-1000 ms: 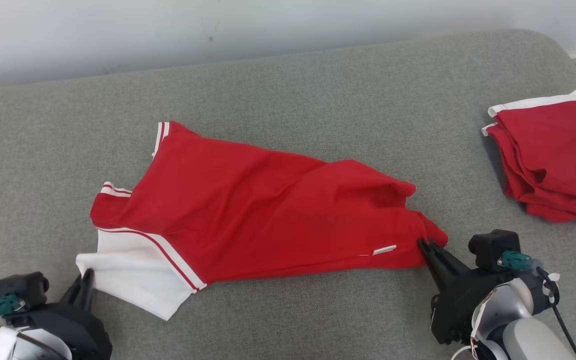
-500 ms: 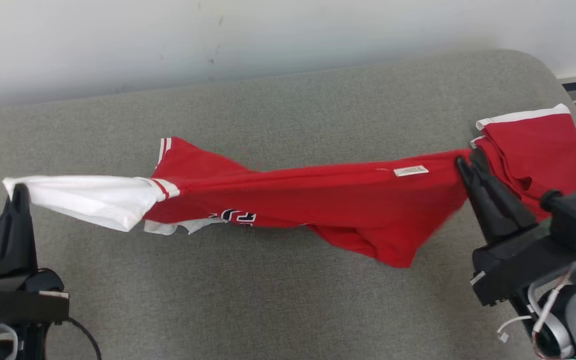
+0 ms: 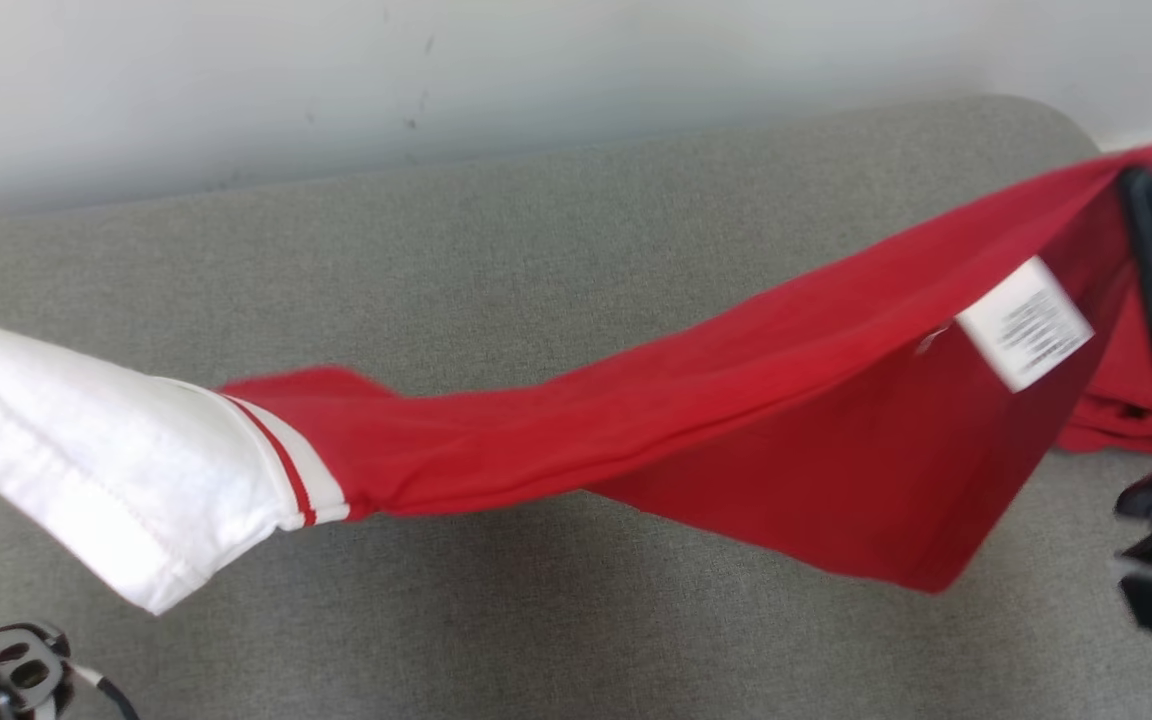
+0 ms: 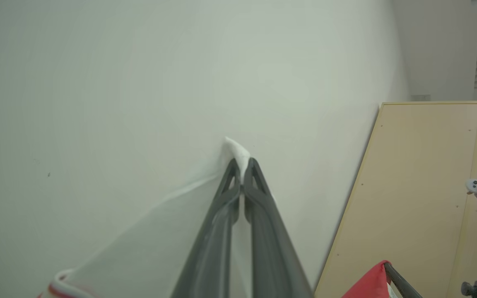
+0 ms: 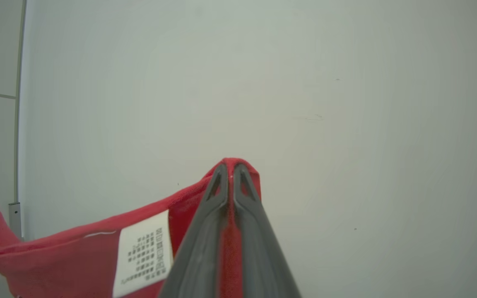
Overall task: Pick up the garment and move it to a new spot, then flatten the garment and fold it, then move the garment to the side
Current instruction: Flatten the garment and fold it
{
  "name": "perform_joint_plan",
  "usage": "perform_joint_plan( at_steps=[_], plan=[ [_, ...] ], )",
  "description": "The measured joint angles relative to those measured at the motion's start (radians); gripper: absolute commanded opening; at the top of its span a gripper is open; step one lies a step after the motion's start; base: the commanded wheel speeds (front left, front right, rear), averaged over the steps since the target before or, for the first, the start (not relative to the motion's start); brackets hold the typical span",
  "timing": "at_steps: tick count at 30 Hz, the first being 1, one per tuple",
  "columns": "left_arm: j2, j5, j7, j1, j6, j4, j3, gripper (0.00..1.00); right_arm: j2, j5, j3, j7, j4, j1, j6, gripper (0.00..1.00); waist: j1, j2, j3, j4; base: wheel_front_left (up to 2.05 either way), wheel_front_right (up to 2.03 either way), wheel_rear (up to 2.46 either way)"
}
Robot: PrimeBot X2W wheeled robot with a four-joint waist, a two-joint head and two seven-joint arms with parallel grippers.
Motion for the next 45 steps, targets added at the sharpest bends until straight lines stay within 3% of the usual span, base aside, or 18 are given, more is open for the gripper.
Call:
perform_joint_plan(
  at_steps=[4,6,11,16,19,24,27,30,35,45],
  plan=[
    [0.004,-0.069,0.042,-0.088,0.000,-0.006,0.006,0.00,-0.016,0.054,0.005,0.053,0.113,-0.117,0.003,0.00,0.0000,0.0000,0.027,-0.004,0.00,0.00,0.00],
    [-0.002,-0.081,0.058,-0.175,0.026,0.060,0.010,0.00,-0.022,0.060,0.045,0.087,0.226,-0.189,0.010,0.00,0.0000,0.0000,0.046,-0.006,0.00,0.00,0.00],
    [-0.016,-0.076,0.093,-0.529,0.130,0.405,0.026,0.00,-0.009,0.041,0.153,0.145,0.588,-0.520,0.024,0.00,0.0003,0.0001,0.105,-0.011,0.00,0.00,0.00],
    [0.023,0.017,0.126,-0.862,0.160,0.809,-0.019,0.00,0.080,0.010,0.203,0.120,0.922,-0.901,0.027,0.00,0.0005,0.0002,0.163,-0.015,0.00,0.00,0.00],
    [0.035,0.042,0.104,-0.956,0.152,0.816,-0.020,0.00,0.104,-0.010,0.198,0.075,0.962,-1.014,0.031,0.00,0.0006,0.0002,0.177,-0.022,0.00,0.00,0.00],
    [0.032,0.037,0.096,-1.067,0.100,0.719,-0.045,0.00,0.058,-0.014,0.165,0.040,0.941,-1.054,0.037,0.00,0.0000,0.0000,0.190,-0.021,0.00,0.00,0.00],
    [0.071,0.066,0.113,-1.026,0.079,0.713,-0.082,0.00,0.020,-0.020,0.182,0.033,0.965,-1.012,0.046,0.00,0.0001,-0.0001,0.202,-0.014,0.00,0.00,0.00],
    [0.124,0.132,0.147,-0.883,0.066,0.738,-0.135,0.00,-0.005,-0.021,0.216,0.043,0.992,-0.877,0.053,0.00,0.0002,0.0000,0.215,-0.004,0.00,0.00,0.00],
    [0.128,0.124,0.205,-0.624,0.049,0.794,-0.202,0.00,-0.042,-0.009,0.260,0.059,1.032,-0.654,0.062,0.00,0.0002,0.0000,0.229,0.018,0.00,0.00,0.00],
    [0.135,0.091,0.184,-0.292,0.071,0.762,-0.132,0.00,-0.081,0.046,0.298,0.040,1.055,-0.468,0.068,0.00,0.0001,0.0000,0.179,0.037,0.00,0.00,0.00]
  ],
)
